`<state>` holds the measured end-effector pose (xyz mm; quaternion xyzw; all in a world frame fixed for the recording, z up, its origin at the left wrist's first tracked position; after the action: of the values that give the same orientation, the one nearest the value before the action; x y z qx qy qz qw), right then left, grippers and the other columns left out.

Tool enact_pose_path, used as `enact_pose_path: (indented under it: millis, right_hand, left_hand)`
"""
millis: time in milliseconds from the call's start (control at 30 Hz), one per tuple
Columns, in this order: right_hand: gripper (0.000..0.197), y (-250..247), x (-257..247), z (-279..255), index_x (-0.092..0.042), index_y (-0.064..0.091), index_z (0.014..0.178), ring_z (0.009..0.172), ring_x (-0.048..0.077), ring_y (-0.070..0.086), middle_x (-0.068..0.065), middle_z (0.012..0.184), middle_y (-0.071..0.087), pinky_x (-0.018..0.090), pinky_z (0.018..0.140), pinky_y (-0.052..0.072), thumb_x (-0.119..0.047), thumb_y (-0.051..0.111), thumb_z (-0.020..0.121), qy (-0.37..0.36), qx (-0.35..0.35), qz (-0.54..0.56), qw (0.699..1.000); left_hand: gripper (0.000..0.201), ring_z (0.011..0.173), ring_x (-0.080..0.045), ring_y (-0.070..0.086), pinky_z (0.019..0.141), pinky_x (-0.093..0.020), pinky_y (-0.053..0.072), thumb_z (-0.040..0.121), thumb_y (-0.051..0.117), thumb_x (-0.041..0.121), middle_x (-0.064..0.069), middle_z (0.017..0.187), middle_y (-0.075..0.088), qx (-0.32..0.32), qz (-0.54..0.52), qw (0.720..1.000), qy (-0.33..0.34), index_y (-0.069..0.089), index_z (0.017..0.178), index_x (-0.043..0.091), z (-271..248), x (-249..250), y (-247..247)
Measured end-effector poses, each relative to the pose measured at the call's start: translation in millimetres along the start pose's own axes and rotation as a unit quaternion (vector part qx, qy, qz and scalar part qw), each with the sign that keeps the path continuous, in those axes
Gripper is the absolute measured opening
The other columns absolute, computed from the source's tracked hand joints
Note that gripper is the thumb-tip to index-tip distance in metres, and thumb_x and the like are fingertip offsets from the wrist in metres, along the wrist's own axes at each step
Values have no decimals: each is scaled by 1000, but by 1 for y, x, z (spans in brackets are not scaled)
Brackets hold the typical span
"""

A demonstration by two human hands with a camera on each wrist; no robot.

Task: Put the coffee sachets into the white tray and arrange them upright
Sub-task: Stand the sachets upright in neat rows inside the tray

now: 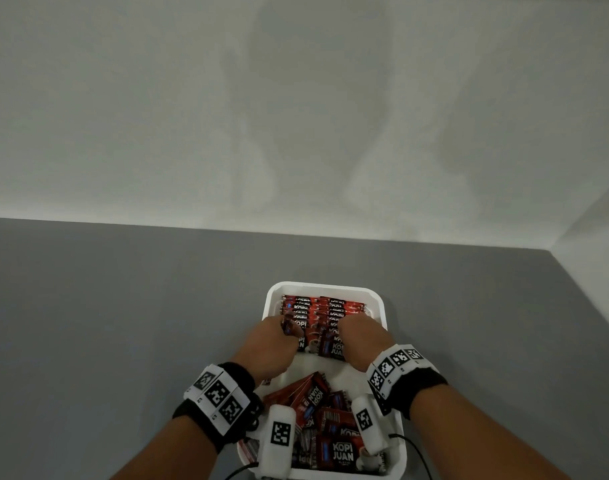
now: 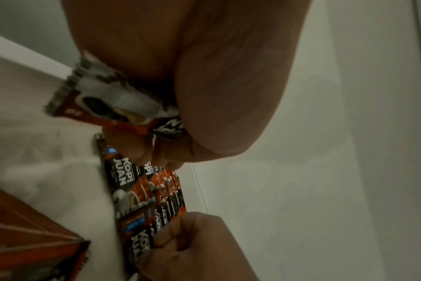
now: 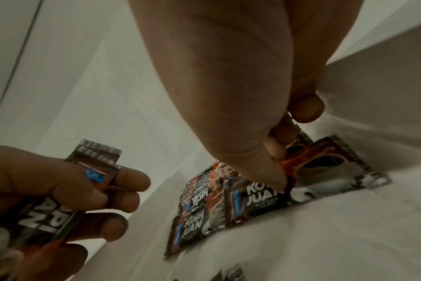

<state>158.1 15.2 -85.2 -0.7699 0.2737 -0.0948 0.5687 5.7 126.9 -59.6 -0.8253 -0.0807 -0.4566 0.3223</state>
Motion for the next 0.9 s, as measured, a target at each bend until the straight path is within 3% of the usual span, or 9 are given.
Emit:
enact_pose_path:
  millis: [67, 133, 233, 367, 500, 667, 900]
  right_hand:
    - [17, -4, -2, -6, -12, 60, 98, 98, 27, 64, 9, 106, 64, 30, 72, 46, 1, 53, 90, -3, 21, 16, 1000]
    - [16, -8, -3, -15, -17, 55, 94, 92, 26, 62, 8, 107, 62, 32, 73, 48, -2, 52, 91, -5, 35, 42, 999]
    - [11, -1, -3, -29, -12, 64, 95, 86, 23, 64, 7, 103, 65, 34, 73, 55, -9, 54, 92, -15, 13, 52, 998]
    - [22, 12, -3, -37, -15, 72, 107, 94, 24, 65, 6, 109, 63, 34, 78, 55, -13, 56, 92, -24, -16, 44, 999]
    - [28, 22, -1, -38, -17, 67, 119, 110, 25, 56, 5, 118, 55, 42, 90, 53, -18, 55, 93, -41, -13, 9, 999]
    - [35, 29, 2, -36, -19, 62, 127, 126, 25, 44, 4, 129, 48, 46, 103, 48, -23, 59, 92, -34, -12, 3, 999]
    - [40, 30, 2, -37, -20, 57, 132, 128, 25, 39, 3, 133, 44, 43, 107, 44, -29, 59, 93, -38, 6, 13, 999]
  left_hand:
    - [23, 59, -8, 51, 52, -17, 41, 91, 42, 4, 6, 71, 59, -36, 97, 994, 32, 61, 80, 10, 2, 2, 3]
    - [23, 71, -11, 57, 59, -18, 46, 87, 42, -2, 1, 83, 64, -80, 153, 984, 54, 62, 86, 7, 6, 2, 7]
    - [32, 100, -21, 64, 88, -31, 55, 81, 45, 1, -5, 107, 68, -127, 228, 962, 76, 69, 101, 11, 12, -4, 16]
    - [39, 125, -26, 46, 113, -40, 38, 91, 52, 24, -7, 131, 51, -158, 382, 907, 79, 61, 129, 21, 19, -14, 29]
    - [60, 135, -33, 37, 118, -51, 30, 86, 47, 52, -9, 139, 45, -175, 447, 875, 66, 47, 143, 32, 28, -31, 36]
    - [67, 140, -34, 30, 123, -51, 17, 92, 46, 49, -12, 144, 40, -169, 464, 865, 86, 32, 154, 29, 27, -34, 38]
    - [69, 136, -34, 34, 121, -50, 23, 89, 48, 50, -8, 142, 40, -158, 445, 879, 73, 29, 154, 31, 29, -36, 39]
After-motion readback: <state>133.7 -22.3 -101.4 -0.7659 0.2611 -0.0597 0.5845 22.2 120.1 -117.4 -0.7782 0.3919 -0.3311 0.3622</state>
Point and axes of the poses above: each hand's wrist, its own z-axis towards the middle knuckle, its own y-axis out of the palm, x = y × z, the point moved 2 cm from there along z, towards the middle knuckle
